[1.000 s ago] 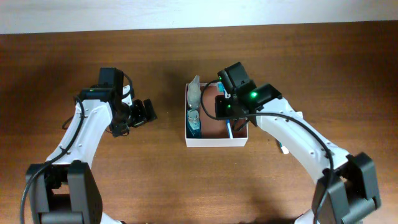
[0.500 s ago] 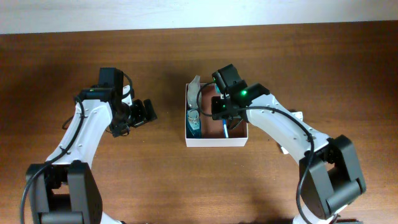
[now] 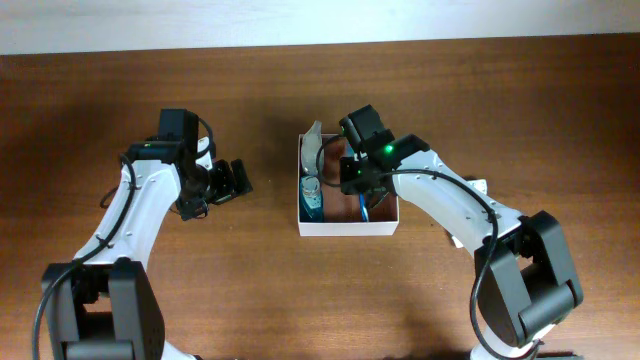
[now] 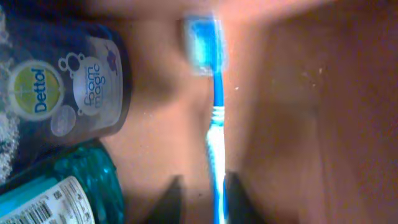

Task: Pack container
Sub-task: 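Lower the toothbrush into the box and open the right gripper, then move the right gripper back right and grasp the teal toothpaste tube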

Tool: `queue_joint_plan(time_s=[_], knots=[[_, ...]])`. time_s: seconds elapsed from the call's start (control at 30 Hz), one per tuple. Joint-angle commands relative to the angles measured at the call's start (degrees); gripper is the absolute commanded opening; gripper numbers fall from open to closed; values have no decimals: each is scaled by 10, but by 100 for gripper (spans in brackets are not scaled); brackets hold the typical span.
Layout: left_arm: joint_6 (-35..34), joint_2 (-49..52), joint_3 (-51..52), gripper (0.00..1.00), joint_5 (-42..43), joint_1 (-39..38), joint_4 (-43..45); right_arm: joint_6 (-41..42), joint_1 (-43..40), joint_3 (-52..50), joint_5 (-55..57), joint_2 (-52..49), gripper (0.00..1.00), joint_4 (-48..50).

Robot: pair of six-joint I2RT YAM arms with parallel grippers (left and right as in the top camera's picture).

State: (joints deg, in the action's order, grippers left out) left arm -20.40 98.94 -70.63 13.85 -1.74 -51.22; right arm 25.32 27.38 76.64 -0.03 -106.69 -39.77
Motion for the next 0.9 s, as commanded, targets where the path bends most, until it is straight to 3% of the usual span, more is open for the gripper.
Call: queue_joint_plan(time_s=[0.0, 0.33, 0.57, 0.87], knots=[[3, 7, -5, 99, -2, 2, 0, 5, 4, -1, -2, -3, 40, 1], [3, 7, -5, 99, -2, 2, 0, -40, 3, 65, -5, 78, 45, -52], [3, 7, -5, 99, -2, 2, 0, -41, -18, 87, 109, 172, 46, -165], [3, 7, -5, 99, -2, 2, 0, -86, -79, 69, 140, 171, 46, -269]])
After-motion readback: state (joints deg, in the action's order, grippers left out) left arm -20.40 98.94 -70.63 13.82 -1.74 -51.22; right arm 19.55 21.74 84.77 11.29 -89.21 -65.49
